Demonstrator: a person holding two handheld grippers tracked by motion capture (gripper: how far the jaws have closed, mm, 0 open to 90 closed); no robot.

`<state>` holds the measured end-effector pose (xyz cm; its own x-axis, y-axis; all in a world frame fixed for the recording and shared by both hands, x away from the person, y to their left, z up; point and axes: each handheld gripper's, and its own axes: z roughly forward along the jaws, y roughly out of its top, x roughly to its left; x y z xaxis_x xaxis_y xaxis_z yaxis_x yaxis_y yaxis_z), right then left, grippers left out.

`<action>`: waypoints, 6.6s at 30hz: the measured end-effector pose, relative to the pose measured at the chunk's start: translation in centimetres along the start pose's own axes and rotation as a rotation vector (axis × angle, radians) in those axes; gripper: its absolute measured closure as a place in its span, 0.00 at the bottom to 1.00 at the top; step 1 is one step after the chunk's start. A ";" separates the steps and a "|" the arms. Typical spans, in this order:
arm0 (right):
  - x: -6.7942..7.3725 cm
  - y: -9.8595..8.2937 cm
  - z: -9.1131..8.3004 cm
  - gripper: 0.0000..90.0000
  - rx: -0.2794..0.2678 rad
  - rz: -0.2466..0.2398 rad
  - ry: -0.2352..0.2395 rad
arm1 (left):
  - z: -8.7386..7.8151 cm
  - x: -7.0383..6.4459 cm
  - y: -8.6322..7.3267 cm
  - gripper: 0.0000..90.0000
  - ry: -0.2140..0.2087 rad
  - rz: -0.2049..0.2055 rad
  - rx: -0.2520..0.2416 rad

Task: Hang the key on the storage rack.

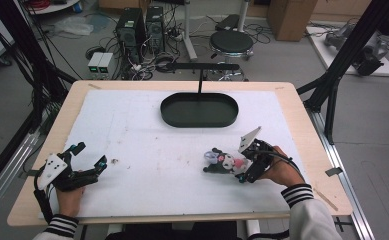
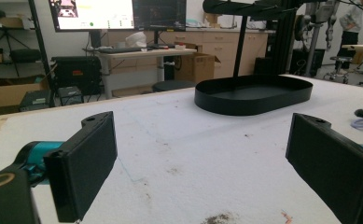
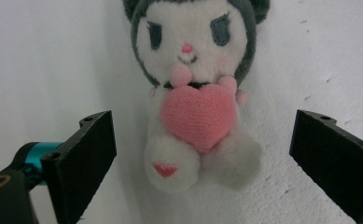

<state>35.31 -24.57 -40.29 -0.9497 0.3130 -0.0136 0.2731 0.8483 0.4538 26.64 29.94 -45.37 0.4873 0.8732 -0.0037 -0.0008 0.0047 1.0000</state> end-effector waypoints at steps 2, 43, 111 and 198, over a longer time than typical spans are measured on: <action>0.0 0.0 0.2 0.16 0.020 0.001 0.026 | 0.0 0.0 0.0 0.10 0.000 0.000 0.000; -1.2 0.5 -2.5 0.61 -0.221 0.054 0.000 | 0.1 0.0 0.0 0.10 0.001 -0.004 0.003; -10.4 5.2 -6.5 0.61 -0.632 0.611 -0.432 | 0.1 0.0 0.0 0.10 0.001 -0.004 0.004; -10.0 2.4 -4.4 0.00 -0.607 0.585 -0.473 | 0.1 0.0 0.0 0.10 0.002 -0.002 0.006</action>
<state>44.75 -27.54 -35.16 -0.4925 0.8680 0.0632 0.4311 0.1802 0.8841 26.70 29.90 -45.36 0.4860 0.8739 -0.0061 0.0060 0.0037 1.0000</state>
